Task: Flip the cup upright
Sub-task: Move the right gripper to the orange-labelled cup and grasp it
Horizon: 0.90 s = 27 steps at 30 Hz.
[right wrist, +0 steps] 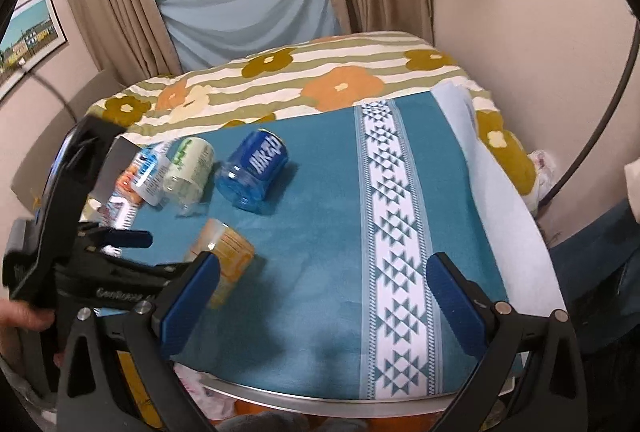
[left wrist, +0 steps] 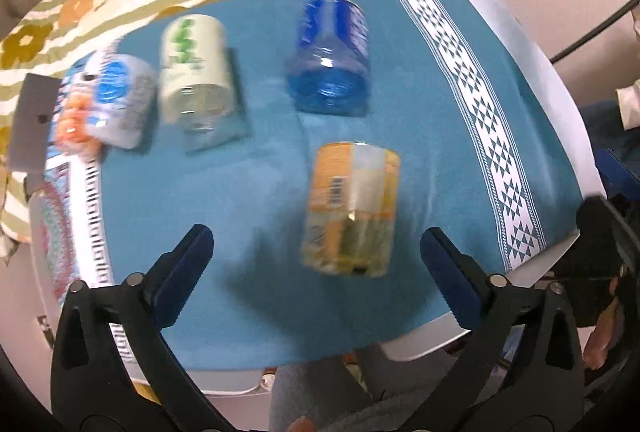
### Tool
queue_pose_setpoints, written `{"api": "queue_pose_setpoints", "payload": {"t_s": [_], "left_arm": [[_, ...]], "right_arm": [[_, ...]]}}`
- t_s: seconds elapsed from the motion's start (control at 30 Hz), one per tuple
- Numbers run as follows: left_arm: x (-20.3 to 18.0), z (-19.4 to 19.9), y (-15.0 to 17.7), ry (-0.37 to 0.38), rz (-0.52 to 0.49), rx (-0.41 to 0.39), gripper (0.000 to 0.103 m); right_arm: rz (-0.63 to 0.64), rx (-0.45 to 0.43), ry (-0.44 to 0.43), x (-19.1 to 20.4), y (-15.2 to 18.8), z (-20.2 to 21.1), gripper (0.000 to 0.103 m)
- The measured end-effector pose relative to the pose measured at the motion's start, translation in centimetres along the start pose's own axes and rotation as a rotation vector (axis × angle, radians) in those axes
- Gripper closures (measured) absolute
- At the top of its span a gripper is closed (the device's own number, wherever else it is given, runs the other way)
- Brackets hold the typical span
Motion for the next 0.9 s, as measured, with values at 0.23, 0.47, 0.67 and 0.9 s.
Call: {"api": "queue_pose_setpoints", "payload": {"t_s": [0.23,0.47,0.67,0.9], "left_arm": [[4.9,3.8,1.7,-0.014,0.076,-0.053,0.000],[9.2,5.0,3.0,-0.063,0.101,-0.086,0.000],[11.5,3.8,4.1,-0.059,0.098,-0.066,0.000],[13.4,1.9,5.1,-0.021,0.118,-0.018,0.000]], "right_arm": [[-0.044,0.153,-0.099,3.1,-1.8,-2.3,0.000],[-0.173,0.376,-0.201,6.4,-1.0,-6.6,0.000],[-0.302,0.532,-0.223,7.8,0.5,-10.1,0.005],[-0.326,0.621,-0.184,9.2,1.7,-12.2,0.021]]}}
Point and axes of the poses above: each gripper's, at about its wrist camera, not at the fingertips, and z roughly against the way its jaws point, x to its left, y to its underside, the point moved 8 cm from there along -z, roughly the way its jaws point, and after that the axes turned 9 degrees about y, right-handed, at the moved point
